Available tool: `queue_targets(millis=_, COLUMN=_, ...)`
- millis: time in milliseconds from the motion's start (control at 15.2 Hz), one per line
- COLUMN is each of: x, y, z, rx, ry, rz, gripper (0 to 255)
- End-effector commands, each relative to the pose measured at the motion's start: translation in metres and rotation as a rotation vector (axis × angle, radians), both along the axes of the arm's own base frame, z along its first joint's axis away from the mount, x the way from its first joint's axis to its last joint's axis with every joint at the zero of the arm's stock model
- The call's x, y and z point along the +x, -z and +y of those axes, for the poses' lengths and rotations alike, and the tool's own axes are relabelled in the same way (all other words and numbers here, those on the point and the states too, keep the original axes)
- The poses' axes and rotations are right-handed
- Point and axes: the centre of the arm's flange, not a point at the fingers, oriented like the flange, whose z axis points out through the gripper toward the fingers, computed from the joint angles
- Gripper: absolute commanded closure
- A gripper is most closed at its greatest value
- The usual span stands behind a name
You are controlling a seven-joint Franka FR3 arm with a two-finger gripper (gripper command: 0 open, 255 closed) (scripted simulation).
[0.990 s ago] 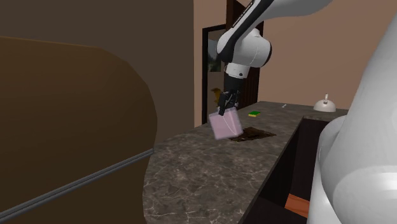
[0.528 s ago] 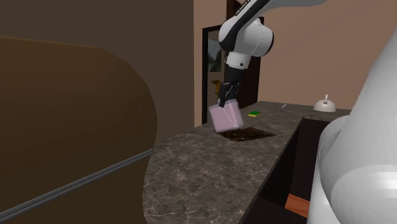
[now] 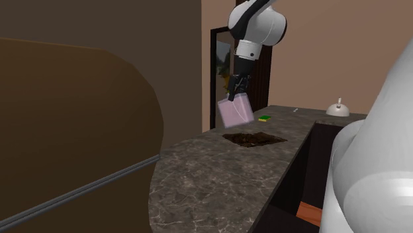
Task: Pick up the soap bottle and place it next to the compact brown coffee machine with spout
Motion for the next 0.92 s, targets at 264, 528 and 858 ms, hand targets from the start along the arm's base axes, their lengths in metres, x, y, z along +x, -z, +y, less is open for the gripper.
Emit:
queue_targets(millis=264, x=0.000, y=-0.031, z=0.000, rx=0.000, ry=0.000, rz=0.000, gripper=255)
queue_targets(millis=528, x=0.000, y=-0.053, z=0.000, rx=0.000, ry=0.000, rz=0.000, gripper=255)
queue_targets(millis=858, x=0.000, y=-0.079, z=0.000, rx=0.000, ry=0.000, rz=0.000, gripper=255)
